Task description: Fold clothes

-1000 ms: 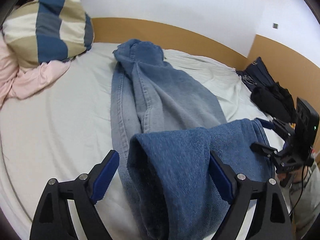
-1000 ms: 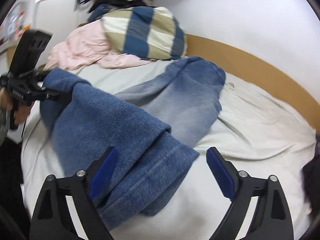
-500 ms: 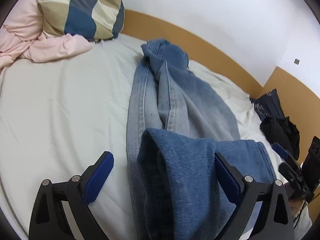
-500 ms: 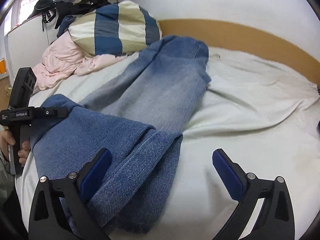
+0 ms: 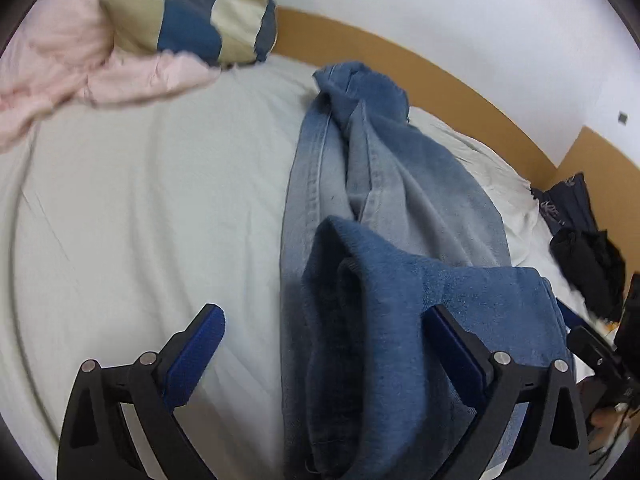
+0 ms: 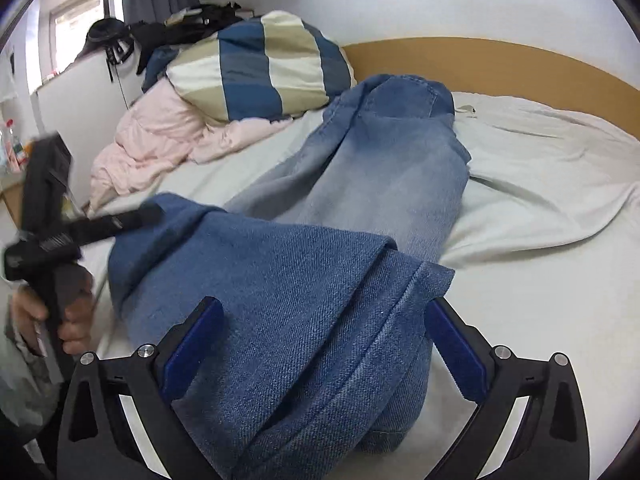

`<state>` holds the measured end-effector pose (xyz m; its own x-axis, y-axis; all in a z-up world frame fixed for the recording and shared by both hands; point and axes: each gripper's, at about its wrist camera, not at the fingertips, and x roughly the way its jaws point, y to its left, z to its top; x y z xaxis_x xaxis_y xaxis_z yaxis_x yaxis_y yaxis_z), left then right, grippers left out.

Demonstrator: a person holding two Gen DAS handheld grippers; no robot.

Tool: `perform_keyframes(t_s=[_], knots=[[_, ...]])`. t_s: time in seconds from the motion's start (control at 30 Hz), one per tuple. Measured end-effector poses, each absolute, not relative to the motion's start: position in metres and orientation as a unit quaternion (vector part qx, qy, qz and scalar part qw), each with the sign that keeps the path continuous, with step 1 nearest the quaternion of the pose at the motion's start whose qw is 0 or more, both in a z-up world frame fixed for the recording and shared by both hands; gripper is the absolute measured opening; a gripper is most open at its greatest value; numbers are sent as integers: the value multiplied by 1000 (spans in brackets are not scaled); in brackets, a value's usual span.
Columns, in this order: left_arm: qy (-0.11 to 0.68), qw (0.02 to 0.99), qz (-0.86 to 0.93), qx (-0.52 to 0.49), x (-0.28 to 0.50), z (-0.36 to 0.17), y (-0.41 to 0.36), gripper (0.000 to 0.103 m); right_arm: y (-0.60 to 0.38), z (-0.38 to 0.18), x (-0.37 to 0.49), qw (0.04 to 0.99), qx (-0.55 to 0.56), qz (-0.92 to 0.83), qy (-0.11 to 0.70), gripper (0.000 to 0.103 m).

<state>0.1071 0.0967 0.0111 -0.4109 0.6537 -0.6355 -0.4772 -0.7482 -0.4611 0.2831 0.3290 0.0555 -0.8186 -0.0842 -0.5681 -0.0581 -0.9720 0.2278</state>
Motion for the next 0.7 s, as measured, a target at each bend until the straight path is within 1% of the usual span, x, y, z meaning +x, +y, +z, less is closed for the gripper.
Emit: perform_keyframes(t_s=[0.17, 0.23, 0.3, 0.37, 0.43, 0.47, 0.53, 0.57, 0.63, 0.7], knots=[[-111, 334, 834, -424, 109, 7, 92, 103, 366, 48, 299, -5, 270, -941, -206, 103], [-118, 338, 832, -423, 109, 7, 89, 103, 370, 46, 301, 3, 266, -939, -220, 103], [-122, 339, 832, -423, 109, 7, 87, 103, 362, 52, 298, 2, 267, -942, -201, 103], [-113, 334, 834, -423, 111, 9, 90, 103, 344, 59, 294, -19, 278, -949, -146, 103], [-108, 331, 836, -424, 110, 10, 92, 103, 327, 56, 280, -95, 322, -940, -69, 103], [-107, 330, 837, -424, 110, 10, 93, 103, 323, 53, 275, -123, 336, -933, -47, 103], [-106, 329, 837, -425, 110, 11, 92, 103, 320, 55, 278, -153, 328, -932, -30, 103], [-106, 329, 837, -425, 110, 10, 91, 103, 322, 58, 283, -183, 318, -930, -28, 103], [-107, 330, 836, -425, 111, 10, 90, 103, 333, 62, 295, -240, 297, -923, -44, 103], [-108, 331, 835, -425, 111, 10, 90, 103, 343, 63, 304, -213, 295, -927, -90, 103]])
